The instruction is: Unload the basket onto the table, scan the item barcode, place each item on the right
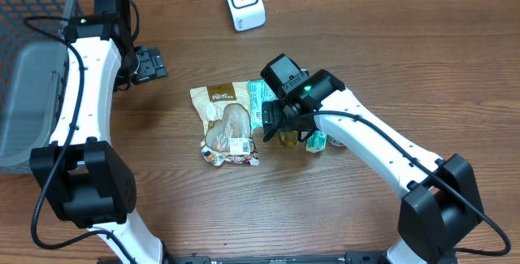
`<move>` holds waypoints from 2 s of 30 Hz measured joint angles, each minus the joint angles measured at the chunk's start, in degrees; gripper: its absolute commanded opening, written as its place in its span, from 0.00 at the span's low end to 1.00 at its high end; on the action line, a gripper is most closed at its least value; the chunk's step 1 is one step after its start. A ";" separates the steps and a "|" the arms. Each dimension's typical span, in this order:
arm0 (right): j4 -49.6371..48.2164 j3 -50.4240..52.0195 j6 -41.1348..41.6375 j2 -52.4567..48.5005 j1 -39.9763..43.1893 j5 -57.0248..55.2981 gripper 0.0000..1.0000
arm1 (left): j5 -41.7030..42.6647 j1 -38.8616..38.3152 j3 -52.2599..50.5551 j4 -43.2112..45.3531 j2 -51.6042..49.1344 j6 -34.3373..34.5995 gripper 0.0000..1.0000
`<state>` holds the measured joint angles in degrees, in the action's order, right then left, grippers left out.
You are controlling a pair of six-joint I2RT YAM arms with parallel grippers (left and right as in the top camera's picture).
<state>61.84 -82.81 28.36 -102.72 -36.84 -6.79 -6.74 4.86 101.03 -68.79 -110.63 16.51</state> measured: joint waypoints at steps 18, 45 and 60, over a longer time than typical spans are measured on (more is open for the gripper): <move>-0.61 0.00 0.15 0.00 0.00 0.59 0.90 | 0.00 0.00 0.00 -0.02 0.00 0.00 1.00; 0.17 -19.10 -12.85 -2.91 14.47 13.09 0.29 | 0.00 0.00 0.00 0.00 0.00 0.00 1.00; 1.09 -19.08 -16.44 -13.53 16.87 24.09 0.36 | 0.00 0.00 0.00 0.00 0.00 0.00 1.00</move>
<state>62.94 -101.89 11.92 -116.25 -19.97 17.30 -6.74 4.86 101.03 -68.79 -110.63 16.51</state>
